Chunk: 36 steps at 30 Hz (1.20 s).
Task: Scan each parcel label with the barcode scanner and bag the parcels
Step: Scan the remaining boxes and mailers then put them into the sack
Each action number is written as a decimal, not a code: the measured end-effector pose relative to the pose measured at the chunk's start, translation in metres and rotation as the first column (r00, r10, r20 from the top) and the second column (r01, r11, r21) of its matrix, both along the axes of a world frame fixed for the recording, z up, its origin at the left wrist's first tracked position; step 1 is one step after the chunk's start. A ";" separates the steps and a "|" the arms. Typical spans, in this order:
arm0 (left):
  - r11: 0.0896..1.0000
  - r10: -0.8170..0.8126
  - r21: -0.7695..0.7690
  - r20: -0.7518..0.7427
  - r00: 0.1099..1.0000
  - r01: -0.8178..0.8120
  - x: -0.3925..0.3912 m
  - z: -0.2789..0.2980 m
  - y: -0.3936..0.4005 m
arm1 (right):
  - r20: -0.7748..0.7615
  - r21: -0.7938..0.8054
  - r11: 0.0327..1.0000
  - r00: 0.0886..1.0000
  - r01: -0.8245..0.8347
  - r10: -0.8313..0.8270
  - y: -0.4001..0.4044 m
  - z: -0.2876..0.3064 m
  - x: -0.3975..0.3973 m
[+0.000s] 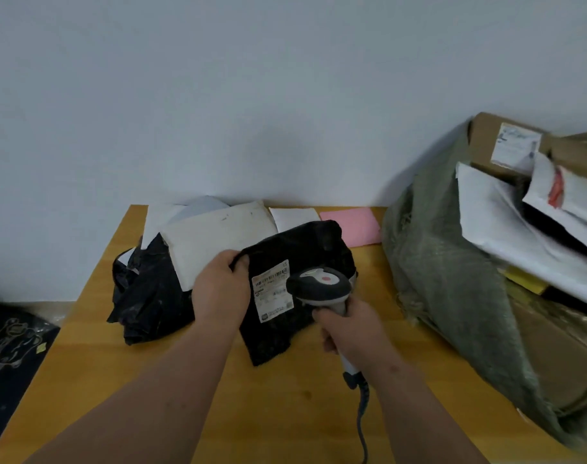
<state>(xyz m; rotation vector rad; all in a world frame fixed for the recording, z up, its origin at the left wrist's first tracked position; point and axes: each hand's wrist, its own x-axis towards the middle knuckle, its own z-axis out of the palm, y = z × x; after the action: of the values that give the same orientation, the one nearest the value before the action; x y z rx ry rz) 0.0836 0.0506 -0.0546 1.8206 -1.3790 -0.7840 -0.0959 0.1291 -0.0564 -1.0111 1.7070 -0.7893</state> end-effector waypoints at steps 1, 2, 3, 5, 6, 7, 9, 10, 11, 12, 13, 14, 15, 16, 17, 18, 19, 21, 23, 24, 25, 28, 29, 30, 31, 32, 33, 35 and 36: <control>1.000 -0.003 -0.023 -0.023 1.000 0.002 -0.003 0.009 -0.002 | -0.008 -0.016 1.000 1.000 0.014 -0.014 0.002 0.006 -0.001; 0.999 -0.004 -0.051 -0.034 0.999 0.002 -0.006 0.018 -0.004 | -0.021 -0.035 0.999 1.000 0.020 -0.021 0.004 0.013 -0.001; 0.997 -0.007 -0.082 -0.039 0.999 0.004 -0.007 0.029 -0.007 | -0.029 -0.061 0.998 0.999 0.027 -0.029 0.005 0.020 -0.001; 0.989 -0.009 -0.147 -0.047 0.999 0.002 -0.010 0.051 -0.012 | -0.023 -0.110 0.992 0.998 0.059 -0.062 0.007 0.037 0.000; 0.984 -0.003 -0.180 -0.052 0.999 -0.007 -0.011 0.062 -0.014 | -0.020 -0.131 0.988 0.996 0.079 -0.082 0.008 0.046 0.000; 0.977 -0.001 -0.212 -0.060 0.998 -0.012 -0.012 0.073 -0.015 | -0.011 -0.153 0.983 0.994 0.102 -0.105 0.009 0.055 0.001; 0.962 -0.013 -0.273 -0.096 0.995 -0.014 -0.014 0.091 -0.015 | 0.029 -0.211 0.964 0.987 0.163 -0.160 0.012 0.072 0.001; 0.952 -0.026 -0.304 -0.111 0.993 -0.009 -0.016 0.099 -0.015 | 0.046 -0.242 0.951 0.981 0.194 -0.189 0.013 0.079 0.001; 0.942 -0.043 -0.336 -0.116 0.992 0.001 -0.018 0.106 -0.015 | 0.055 -0.273 0.935 0.974 0.227 -0.221 0.014 0.085 0.001; 0.930 -0.059 -0.366 -0.115 0.992 0.013 -0.021 0.114 -0.014 | 0.060 -0.296 0.919 0.965 0.260 -0.254 0.016 0.091 0.000; 0.919 -0.075 -0.393 -0.115 0.991 0.024 -0.024 0.120 -0.014 | 0.073 -0.315 0.903 0.956 0.294 -0.285 0.018 0.097 -0.001; 0.908 -0.088 -0.418 -0.123 0.988 0.028 -0.028 0.127 -0.014 | 0.097 -0.332 0.885 0.945 0.327 -0.313 0.020 0.102 -0.003; 0.896 -0.102 -0.442 -0.138 0.985 0.031 -0.032 0.133 -0.015 | 0.134 -0.345 0.865 0.931 0.364 -0.339 0.023 0.108 -0.005; 0.885 -0.117 -0.465 -0.152 0.981 0.034 -0.038 0.140 -0.015 | 0.175 -0.354 0.844 0.915 0.403 -0.363 0.026 0.113 -0.008; 0.873 -0.133 -0.486 -0.158 0.978 0.040 -0.044 0.147 -0.014 | 0.210 -0.362 0.822 0.897 0.440 -0.388 0.030 0.118 -0.011; 0.860 -0.151 -0.508 -0.161 0.975 0.049 -0.051 0.154 -0.013 | 0.232 -0.373 0.799 0.881 0.472 -0.412 0.034 0.123 -0.015; 0.847 -0.172 -0.529 -0.164 0.971 0.060 -0.059 0.162 -0.012 | 0.250 -0.384 0.776 0.866 0.500 -0.434 0.038 0.128 -0.019; 0.819 -0.210 -0.568 -0.170 0.963 0.078 -0.077 0.178 -0.009 | 0.299 -0.396 0.728 0.828 0.560 -0.474 0.044 0.136 -0.029; 0.782 -0.242 -0.618 -0.179 0.954 0.082 -0.098 0.193 -0.005 | 0.341 -0.401 0.672 0.782 0.622 -0.521 0.050 0.141 -0.043; 0.760 -0.256 -0.645 -0.187 0.949 0.078 -0.110 0.200 -0.002 | 0.356 -0.408 0.643 0.761 0.649 -0.542 0.052 0.144 -0.051; 0.736 -0.270 -0.673 -0.198 0.942 0.069 -0.122 0.207 0.002 | 0.375 -0.418 0.611 0.741 0.672 -0.558 0.055 0.146 -0.060; 0.648 -0.309 -0.762 -0.248 0.918 0.012 -0.161 0.227 0.011 | 0.464 -0.436 0.501 0.664 0.748 -0.587 0.065 0.154 -0.093; 0.623 -0.326 -0.782 -0.272 0.905 -0.010 -0.175 0.232 0.014 | 0.491 -0.429 0.466 0.633 0.774 -0.599 0.070 0.157 -0.106; 0.607 -0.351 -0.794 -0.294 0.889 -0.023 -0.190 0.235 0.015 | 0.507 -0.423 0.436 0.606 0.794 -0.613 0.074 0.160 -0.119; 0.600 -0.375 -0.800 -0.307 0.875 -0.024 -0.206 0.235 0.018 | 0.513 -0.424 0.413 0.589 0.806 -0.625 0.079 0.163 -0.133; 0.600 -0.393 -0.800 -0.303 0.868 -0.007 -0.222 0.233 0.020 | 0.514 -0.428 0.396 0.579 0.813 -0.633 0.084 0.165 -0.146; 0.608 -0.408 -0.793 -0.274 0.871 0.035 -0.238 0.229 0.022 | 0.514 -0.427 0.384 0.570 0.818 -0.642 0.088 0.167 -0.160; 0.645 -0.447 -0.738 -0.155 0.881 0.197 -0.266 0.211 0.025 | 0.514 -0.404 0.372 0.544 0.835 -0.663 0.094 0.167 -0.185; 0.665 -0.477 -0.684 -0.079 0.876 0.300 -0.277 0.199 0.026 | 0.514 -0.389 0.369 0.531 0.844 -0.674 0.097 0.165 -0.196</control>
<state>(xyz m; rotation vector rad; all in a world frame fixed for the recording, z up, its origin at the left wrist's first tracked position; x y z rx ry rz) -0.1936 0.0765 0.1444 0.8445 -1.6306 -0.5959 -0.2924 0.2258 0.1088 -0.3379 1.6632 -2.1313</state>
